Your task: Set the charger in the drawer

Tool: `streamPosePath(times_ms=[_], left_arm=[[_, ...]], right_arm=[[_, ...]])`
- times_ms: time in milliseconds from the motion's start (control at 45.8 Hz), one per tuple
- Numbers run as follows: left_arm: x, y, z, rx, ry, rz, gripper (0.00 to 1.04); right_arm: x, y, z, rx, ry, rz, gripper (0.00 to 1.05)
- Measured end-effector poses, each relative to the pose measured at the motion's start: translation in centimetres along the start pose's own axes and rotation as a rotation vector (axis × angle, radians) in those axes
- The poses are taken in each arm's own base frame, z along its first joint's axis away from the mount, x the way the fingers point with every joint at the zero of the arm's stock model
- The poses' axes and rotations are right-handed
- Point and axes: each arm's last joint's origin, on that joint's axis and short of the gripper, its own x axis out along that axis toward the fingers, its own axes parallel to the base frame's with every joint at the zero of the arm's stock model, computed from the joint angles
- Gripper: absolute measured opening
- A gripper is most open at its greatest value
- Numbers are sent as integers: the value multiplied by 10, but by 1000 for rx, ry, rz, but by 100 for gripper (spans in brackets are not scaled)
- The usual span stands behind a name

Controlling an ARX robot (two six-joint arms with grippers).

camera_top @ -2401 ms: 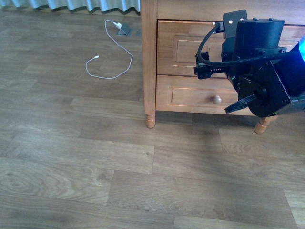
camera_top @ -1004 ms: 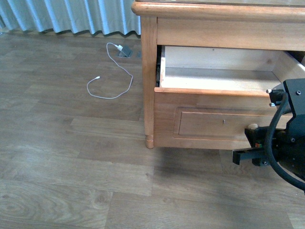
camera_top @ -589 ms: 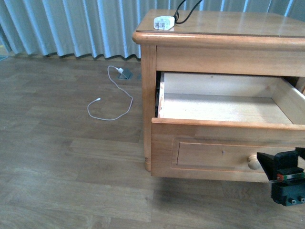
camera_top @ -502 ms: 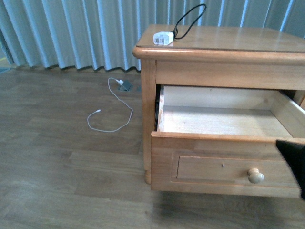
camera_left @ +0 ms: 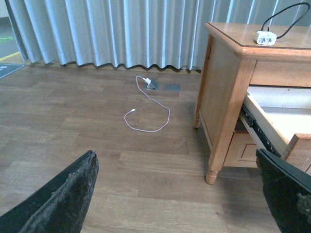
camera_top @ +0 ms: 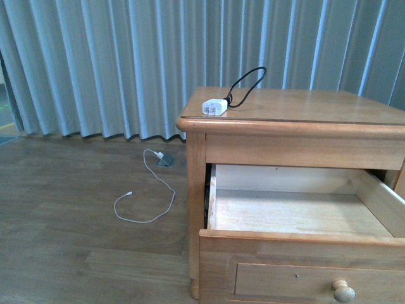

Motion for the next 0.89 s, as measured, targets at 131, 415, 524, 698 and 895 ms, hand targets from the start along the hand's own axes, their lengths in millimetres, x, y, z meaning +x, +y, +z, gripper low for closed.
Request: streamPosePath(times_ms=[131, 415, 524, 698, 895], left_arm=[[0, 0, 0, 0, 0, 0, 99], [0, 0, 0, 0, 0, 0, 99], [0, 0, 0, 0, 0, 0, 99], [0, 0, 0, 0, 0, 0, 99], [0, 0, 0, 0, 0, 0, 99]], right_arm=[[-4, -2, -2, 18, -2, -24, 96], [-16, 14, -15, -4, -55, -25, 54], [-22, 21, -19, -6, -59, -26, 29], [-30, 29, -25, -10, -62, -23, 2], [-34, 39, -33, -13, -74, -19, 16]])
